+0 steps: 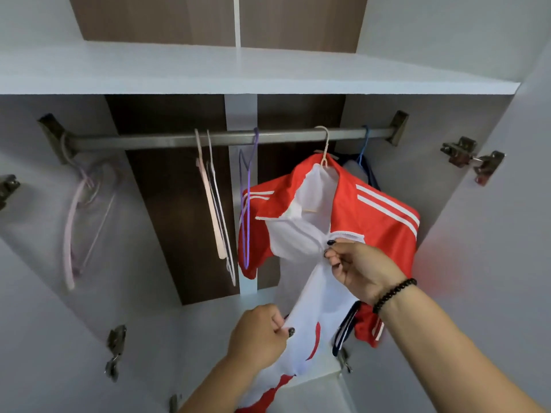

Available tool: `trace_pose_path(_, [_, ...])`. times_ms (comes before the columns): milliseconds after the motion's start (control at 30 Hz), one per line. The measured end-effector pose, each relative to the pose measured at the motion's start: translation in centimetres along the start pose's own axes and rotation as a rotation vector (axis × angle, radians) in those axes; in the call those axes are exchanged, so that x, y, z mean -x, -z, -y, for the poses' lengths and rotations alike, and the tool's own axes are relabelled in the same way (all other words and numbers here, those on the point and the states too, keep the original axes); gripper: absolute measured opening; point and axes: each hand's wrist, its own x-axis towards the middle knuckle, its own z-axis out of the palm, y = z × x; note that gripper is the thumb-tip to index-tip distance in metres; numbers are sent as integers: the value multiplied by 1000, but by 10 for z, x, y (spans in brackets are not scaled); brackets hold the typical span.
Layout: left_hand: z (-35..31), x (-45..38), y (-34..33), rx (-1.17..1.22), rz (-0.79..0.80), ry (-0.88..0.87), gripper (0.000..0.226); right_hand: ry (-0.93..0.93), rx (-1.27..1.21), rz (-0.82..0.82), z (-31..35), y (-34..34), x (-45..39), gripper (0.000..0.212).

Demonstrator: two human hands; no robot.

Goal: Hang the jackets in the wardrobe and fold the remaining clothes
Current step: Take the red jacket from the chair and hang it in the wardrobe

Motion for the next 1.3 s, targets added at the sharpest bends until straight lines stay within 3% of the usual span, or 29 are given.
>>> trace_pose_path(167, [-1, -33, 11, -17, 50, -36, 23, 91, 1, -5, 7, -17, -17, 20])
trace_pose_path(333, [-36, -69, 37, 294, -135, -251, 20, 96, 144, 72, 1, -27, -32, 18])
trace_pose_path(467, [-46, -96, 41, 169, -203, -347, 14, 95, 140, 48, 2, -31, -52, 16])
trace_pose_path(700, [-31, -124, 15, -57, -91, -119, 24, 117, 117, 54, 39, -19, -95, 17])
trace_pose_path(867, [-39, -147, 2, -147, -35, 9, 32, 70, 285, 147, 35, -12, -115, 12])
trace_pose_path(1067, [-49, -164, -5, 12, -67, 53, 10, -36, 648, 276, 38, 15, -137, 17])
trace_pose_path(1133, [-55, -167, -4, 180, -116, 117, 6, 128, 720, 242, 47, 26, -145, 17])
trace_pose_path(1300, [-92, -176, 10, 502, -215, 71, 18, 949, 807, -113, 88, 51, -163, 27])
